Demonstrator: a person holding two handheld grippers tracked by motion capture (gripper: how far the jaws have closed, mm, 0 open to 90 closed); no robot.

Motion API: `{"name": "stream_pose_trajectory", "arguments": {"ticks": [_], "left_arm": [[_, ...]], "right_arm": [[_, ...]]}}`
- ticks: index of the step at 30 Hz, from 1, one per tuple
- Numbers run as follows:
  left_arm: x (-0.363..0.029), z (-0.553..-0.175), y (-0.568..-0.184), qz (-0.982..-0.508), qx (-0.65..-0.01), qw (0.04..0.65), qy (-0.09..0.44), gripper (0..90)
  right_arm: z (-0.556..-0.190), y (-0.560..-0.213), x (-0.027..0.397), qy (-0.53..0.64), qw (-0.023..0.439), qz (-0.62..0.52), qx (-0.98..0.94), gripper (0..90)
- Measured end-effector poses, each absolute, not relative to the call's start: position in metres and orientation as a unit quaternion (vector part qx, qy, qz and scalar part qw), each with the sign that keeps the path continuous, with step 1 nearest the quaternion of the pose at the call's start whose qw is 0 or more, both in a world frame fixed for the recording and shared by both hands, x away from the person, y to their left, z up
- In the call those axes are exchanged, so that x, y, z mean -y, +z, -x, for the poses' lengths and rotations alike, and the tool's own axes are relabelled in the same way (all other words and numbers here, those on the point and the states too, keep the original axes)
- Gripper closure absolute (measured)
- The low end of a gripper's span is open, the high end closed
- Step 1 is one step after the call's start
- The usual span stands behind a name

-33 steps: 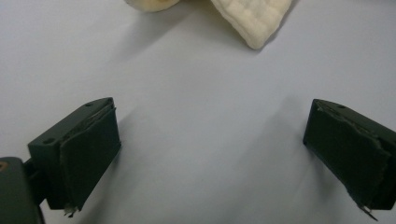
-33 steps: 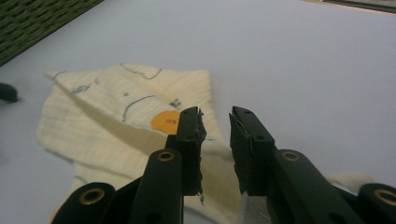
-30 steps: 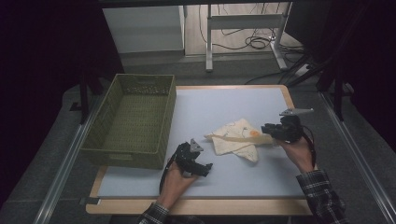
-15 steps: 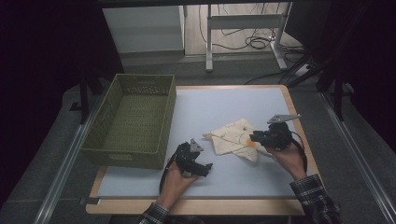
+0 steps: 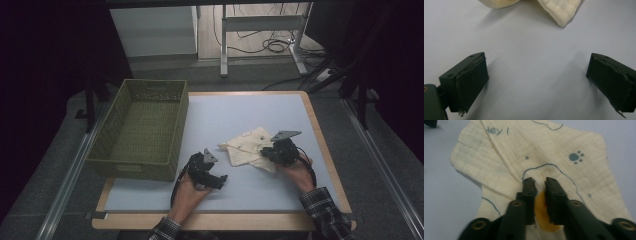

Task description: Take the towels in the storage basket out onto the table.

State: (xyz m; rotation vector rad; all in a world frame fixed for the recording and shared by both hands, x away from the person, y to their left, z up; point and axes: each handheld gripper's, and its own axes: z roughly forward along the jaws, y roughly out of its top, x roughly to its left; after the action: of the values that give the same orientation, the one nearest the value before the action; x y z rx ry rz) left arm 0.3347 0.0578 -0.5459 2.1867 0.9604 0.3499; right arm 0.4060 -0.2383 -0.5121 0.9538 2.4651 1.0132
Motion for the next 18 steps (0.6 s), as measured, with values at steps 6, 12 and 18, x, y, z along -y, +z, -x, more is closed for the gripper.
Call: {"name": "stream_pose_trajectory", "arguments": {"ticks": [6, 12, 18], "left_arm": [[-0.058, -0.335, -0.546, -0.846, -0.372, 0.356, 0.136, 3.6], [-0.058, -0.335, -0.546, -0.847, -0.371, 0.355, 0.135, 3.6], [-0.058, -0.335, -0.546, -0.848, -0.371, 0.355, 0.135, 3.6]], "right_arm": [[-0.41, -0.482, 0.245, 0.375, 0.172, -0.333, -0.848, 86.2], [-0.439, -0.453, 0.244, 0.378, 0.186, -0.351, -0.836, 86.2], [-0.478, -0.445, 0.243, 0.374, 0.184, -0.379, -0.826, 86.2]]}}
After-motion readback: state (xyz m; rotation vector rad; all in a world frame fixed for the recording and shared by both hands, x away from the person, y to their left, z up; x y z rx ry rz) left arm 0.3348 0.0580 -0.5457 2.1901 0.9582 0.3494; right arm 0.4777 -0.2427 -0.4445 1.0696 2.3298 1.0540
